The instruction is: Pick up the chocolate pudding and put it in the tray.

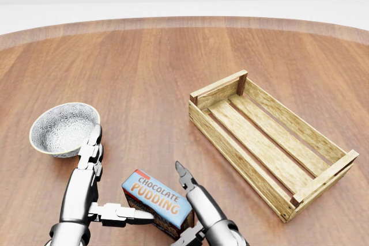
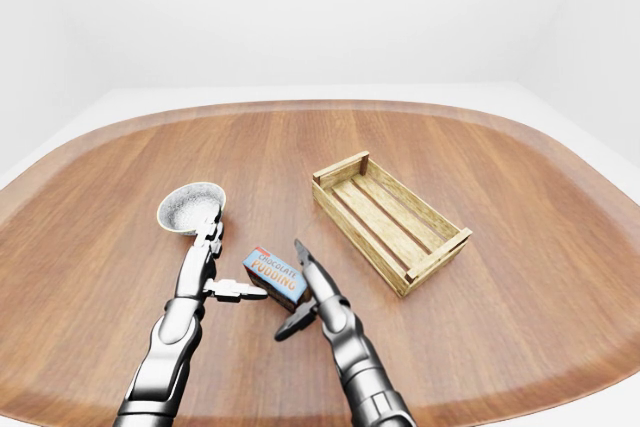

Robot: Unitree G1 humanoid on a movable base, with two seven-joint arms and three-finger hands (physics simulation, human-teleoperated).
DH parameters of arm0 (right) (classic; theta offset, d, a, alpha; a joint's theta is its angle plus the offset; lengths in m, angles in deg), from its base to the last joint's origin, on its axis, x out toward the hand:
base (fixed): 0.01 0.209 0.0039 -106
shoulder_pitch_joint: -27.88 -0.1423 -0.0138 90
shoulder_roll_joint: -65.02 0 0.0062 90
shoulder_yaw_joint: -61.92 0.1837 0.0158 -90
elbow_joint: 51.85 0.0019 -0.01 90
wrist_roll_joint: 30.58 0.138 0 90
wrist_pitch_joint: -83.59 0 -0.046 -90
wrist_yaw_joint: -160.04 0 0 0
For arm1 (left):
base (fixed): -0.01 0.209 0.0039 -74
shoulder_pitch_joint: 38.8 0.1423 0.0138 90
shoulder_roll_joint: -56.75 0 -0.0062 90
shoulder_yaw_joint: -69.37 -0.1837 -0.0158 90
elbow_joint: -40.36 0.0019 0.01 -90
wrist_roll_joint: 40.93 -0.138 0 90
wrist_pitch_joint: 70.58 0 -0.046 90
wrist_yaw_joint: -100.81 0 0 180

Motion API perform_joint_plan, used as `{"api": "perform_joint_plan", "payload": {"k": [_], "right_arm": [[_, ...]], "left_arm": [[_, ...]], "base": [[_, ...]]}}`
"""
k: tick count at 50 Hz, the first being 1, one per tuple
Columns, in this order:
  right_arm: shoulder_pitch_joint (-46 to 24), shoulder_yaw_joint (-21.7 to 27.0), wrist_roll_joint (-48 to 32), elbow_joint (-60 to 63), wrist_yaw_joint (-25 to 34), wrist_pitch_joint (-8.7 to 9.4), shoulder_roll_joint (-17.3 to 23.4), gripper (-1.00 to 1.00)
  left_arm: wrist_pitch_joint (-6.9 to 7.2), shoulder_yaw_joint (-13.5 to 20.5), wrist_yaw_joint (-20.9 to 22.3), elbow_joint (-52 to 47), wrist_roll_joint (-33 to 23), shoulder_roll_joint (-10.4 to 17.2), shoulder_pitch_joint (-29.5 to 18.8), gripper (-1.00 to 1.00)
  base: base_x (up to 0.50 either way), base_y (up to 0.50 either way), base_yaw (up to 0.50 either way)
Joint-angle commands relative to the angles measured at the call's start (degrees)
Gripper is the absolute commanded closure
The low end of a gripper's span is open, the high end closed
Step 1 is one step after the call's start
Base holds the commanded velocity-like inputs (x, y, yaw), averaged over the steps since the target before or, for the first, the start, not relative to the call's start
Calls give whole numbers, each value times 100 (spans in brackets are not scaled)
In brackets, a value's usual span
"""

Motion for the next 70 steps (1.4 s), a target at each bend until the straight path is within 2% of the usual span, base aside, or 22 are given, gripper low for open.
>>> {"api": "perform_joint_plan", "payload": {"k": [1,3,4,5,9,12,26,28,34,38,41,42,44,46,49,53,57,59,62,63,65,70], "right_arm": [[-79,-27,-18,-265,144,0,-44,-100],[-59,-28,-17,-231,157,0,-46,-100],[-50,-29,-16,-206,166,0,-47,-67],[-28,-37,-25,-159,163,0,-48,100],[-179,-11,-56,-648,-19,0,-31,100],[-54,-15,-43,-212,148,0,-56,100],[-12,-27,-33,-125,137,0,-38,100],[19,-33,-30,-54,136,0,-39,100],[160,-94,-295,287,-147,0,15,100],[-29,-29,-473,-402,-700,0,82,100],[177,6,-467,282,-641,0,56,100],[114,20,-506,45,-863,0,93,100],[336,21,-460,906,-689,0,64,100],[453,-8,-436,1255,-727,0,78,100],[355,-5,-687,833,-1329,0,194,100],[571,-26,-659,1772,-1041,0,157,100],[632,-63,-754,1983,-1194,0,202,100],[549,-52,-912,1607,-1548,0,271,100],[687,-82,-926,2206,-1282,0,216,100],[609,-77,-993,1837,-1527,0,266,100],[727,-85,-954,2319,-1309,0,225,100],[733,-79,-915,2521,-1313,0,245,100]], "left_arm": [[14,76,68,-89,236,-13,4,-100],[17,74,70,-89,234,-12,4,-100],[16,74,71,-89,233,-11,4,-100],[14,75,69,-89,236,-13,4,-100],[17,74,69,-90,234,-12,4,-100],[15,75,68,-89,235,-13,4,-100],[14,76,67,-89,235,-13,4,-100],[-69,74,53,9,210,-8,-12,-100],[-42,69,57,-29,206,-13,-1,-100],[-27,74,59,-46,210,-11,2,-100],[-31,79,59,-50,216,-9,7,-100],[-34,81,59,-45,217,-9,5,-100],[-27,80,57,-54,216,-9,6,-100],[-20,85,58,-63,222,-8,7,-100],[-13,86,55,-57,225,-8,-1,-100],[-26,88,49,-32,225,-8,-12,-100],[-17,86,41,-34,225,-11,-14,-100],[-3,83,41,-45,225,-12,-15,-100],[-24,85,41,-25,228,-9,-15,-100],[-30,88,40,-28,231,-9,-8,-100],[-37,88,42,-21,230,-7,-10,-100],[-69,91,45,-17,234,-6,10,-100]], "base": [[0,0,0],[0,0,0],[0,0,0],[0,0,0],[0,0,0],[0,0,0],[0,0,0],[0,0,0],[0,0,0],[0,0,0],[0,0,0],[0,0,0],[0,0,0],[0,0,0],[0,0,0],[0,0,0],[0,0,0],[0,0,0],[0,0,0],[0,0,0],[0,0,0],[0,0,0]]}}
